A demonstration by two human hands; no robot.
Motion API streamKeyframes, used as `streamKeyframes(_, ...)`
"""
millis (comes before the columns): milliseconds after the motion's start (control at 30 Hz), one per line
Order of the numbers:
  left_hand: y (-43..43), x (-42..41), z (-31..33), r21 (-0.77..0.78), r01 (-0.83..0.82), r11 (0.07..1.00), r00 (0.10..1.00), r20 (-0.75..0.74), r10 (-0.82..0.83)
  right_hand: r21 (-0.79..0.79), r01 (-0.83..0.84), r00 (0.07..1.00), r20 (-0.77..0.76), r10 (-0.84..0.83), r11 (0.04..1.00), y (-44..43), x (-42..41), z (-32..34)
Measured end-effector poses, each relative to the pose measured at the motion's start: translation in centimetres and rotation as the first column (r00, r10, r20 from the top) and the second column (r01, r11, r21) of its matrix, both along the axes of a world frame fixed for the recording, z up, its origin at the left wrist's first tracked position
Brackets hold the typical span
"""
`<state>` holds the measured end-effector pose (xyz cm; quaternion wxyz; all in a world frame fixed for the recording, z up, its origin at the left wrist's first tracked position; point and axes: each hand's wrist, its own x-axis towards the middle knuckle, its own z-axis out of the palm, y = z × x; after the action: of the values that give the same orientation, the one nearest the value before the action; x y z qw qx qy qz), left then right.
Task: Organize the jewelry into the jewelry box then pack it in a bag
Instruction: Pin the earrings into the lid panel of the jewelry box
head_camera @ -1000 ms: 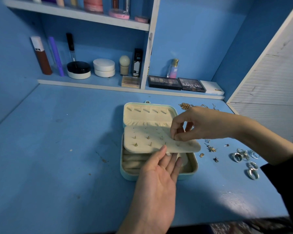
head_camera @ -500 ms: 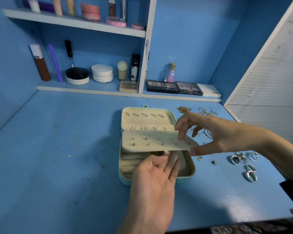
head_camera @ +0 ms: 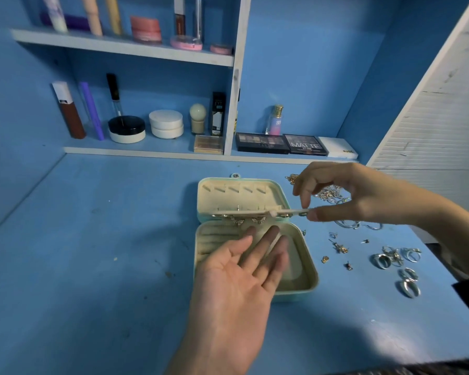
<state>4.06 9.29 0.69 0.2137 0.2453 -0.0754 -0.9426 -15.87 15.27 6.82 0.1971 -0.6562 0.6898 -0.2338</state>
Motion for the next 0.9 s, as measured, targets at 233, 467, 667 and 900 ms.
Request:
streamKeyframes(233, -2.7, 0.8, 1.1, -0.336, -0.235, 0.912, 0.955, 0.096, 0.281, -0.139, 0.133, 0.990, 0.055, -0.127, 0.981, -1.3, -0.5, 0.4)
streamKeyframes(467, -9.0, -1.6, -3.0, -0.973, 0.023, 0.230, 0.773, 0.163, 0.613, -0.221, 0.262, 0.964, 0.015, -0.265, 0.939, -2.6, -0.6, 0.0)
streamKeyframes(667, -10.5, -2.1, -5.0, -0.981, 0.189, -0.031, 0.775, 0.130, 0.618, -0.348, 0.310, 0.928, -0.090, -0.360, 0.885, -3.7, -0.6, -1.4)
streamKeyframes(900, -11.4, -2.2, -5.8, -0.964, 0.242, -0.113, 0.750, 0.112, 0.652, -0.353, 0.318, 0.888, -0.215, -0.407, 0.880, -3.7, -1.5, -3.6)
